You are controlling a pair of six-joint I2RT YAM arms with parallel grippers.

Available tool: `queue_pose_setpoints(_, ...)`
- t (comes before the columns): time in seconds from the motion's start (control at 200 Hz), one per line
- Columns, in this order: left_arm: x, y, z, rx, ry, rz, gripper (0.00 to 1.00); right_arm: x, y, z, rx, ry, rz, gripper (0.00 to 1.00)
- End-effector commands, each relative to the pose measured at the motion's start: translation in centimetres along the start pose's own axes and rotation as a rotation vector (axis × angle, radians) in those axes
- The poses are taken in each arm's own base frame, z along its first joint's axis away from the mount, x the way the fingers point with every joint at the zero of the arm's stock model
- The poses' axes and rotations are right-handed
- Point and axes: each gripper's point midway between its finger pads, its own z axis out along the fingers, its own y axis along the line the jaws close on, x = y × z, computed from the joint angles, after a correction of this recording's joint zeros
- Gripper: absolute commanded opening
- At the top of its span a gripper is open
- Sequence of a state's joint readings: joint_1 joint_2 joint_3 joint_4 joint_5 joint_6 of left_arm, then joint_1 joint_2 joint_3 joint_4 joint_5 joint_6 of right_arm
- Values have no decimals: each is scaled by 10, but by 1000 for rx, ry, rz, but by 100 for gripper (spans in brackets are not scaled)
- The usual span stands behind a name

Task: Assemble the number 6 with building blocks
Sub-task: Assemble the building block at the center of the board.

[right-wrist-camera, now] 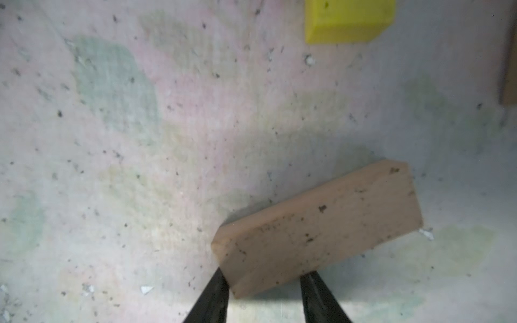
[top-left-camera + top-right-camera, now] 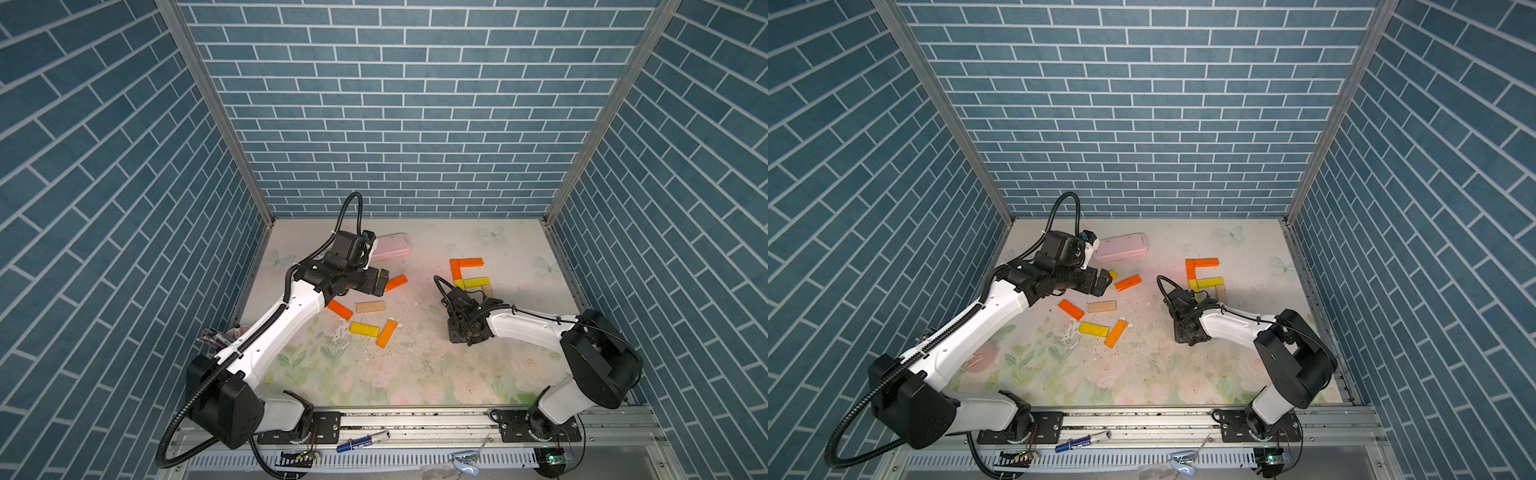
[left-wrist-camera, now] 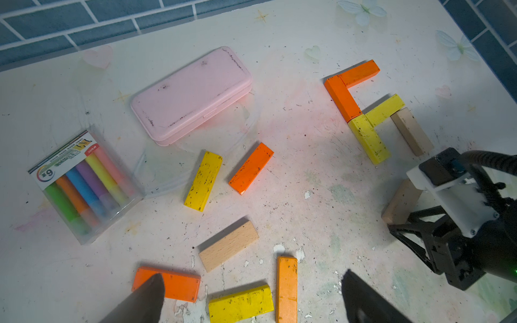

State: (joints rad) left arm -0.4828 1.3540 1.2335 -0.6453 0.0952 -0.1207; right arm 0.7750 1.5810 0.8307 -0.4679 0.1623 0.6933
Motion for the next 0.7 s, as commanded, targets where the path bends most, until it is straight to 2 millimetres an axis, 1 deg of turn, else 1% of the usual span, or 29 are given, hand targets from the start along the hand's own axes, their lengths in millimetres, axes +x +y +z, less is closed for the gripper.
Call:
queue_pose_setpoints(0.0, 2, 2, 2, 2, 5, -11, 99, -10, -9, 2, 54, -29, 69, 43)
queue_pose_setpoints(0.25, 4, 0, 3, 8, 8, -10, 99, -20, -13, 2, 54, -34, 64, 45)
queue_pose_setpoints(0.505, 5, -1, 5, 15, 13, -11, 99, -33, -22, 3, 57, -46, 77, 51)
queue_pose_setpoints(0.695, 5, -2, 6, 24, 15, -11, 99, -41, -22, -1, 45, -62, 70, 52)
